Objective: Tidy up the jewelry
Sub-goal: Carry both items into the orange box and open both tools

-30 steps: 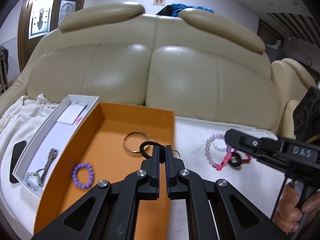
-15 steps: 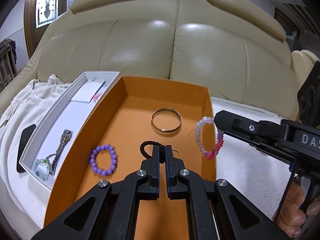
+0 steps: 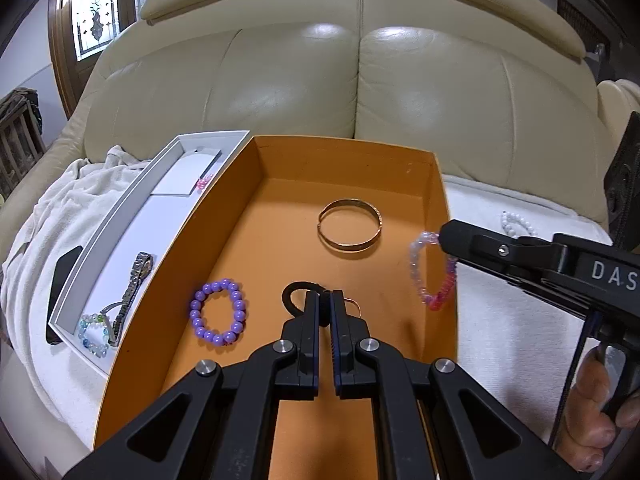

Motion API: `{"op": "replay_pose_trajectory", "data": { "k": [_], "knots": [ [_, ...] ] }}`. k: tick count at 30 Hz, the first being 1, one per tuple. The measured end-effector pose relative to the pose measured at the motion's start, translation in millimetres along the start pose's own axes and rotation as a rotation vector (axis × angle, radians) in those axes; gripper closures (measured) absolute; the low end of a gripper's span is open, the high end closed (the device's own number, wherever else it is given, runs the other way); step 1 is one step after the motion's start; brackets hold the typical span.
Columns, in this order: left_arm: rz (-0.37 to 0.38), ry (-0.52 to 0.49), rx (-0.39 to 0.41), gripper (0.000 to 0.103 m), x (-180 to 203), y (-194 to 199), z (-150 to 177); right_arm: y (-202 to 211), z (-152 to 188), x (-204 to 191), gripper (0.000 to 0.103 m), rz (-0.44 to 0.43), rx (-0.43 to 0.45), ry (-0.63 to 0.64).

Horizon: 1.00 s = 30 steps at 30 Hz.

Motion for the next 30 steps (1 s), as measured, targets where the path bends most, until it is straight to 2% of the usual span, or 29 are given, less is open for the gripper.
{"op": "replay_pose_trajectory", "data": {
  "k": [9,11,13,17,19,23,25,30],
  "knots": [
    [-0.048,-0.010,-0.014,0.096,-4,-2,-1,4,-1,2,0.091,0.006,0.006,-0.005],
    [-0.054,-0.012,-0.012,0.089,-4,-2,-1,6,-1,3,0.091,0.007,0.008,-0.006],
    [-0.066,-0.014,-0.004,0.078,-4,0,-2,10,-1,4,0.091,0.014,0.013,-0.002],
    [-0.104,-0.026,0.022,0.072,-1,6,-7,23,-4,9,0.091,0.024,0.026,-0.008],
    [-0.119,-0.030,0.039,0.063,2,10,-10,34,-6,14,0.091,0.034,0.034,-0.008],
    [-0.152,-0.037,0.097,0.058,14,22,-21,61,-14,30,0.091,0.063,0.066,-0.019],
    [-0.159,-0.045,0.130,0.050,23,29,-27,81,-20,43,0.091,0.084,0.087,-0.039],
    [-0.165,-0.107,0.207,0.046,59,42,-41,135,-38,84,0.091,0.141,0.151,-0.096]
  ]
}}
Point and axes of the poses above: each gripper's, at about its wrist camera, not at the fingertips, and y roughly against the way its jaws point, x to its right, z to its underside, the point moved 9 cm from there along -y, roughly the way its jaws point, and after that the axes turned 7 degrees about -y, right-handed, at the moved point
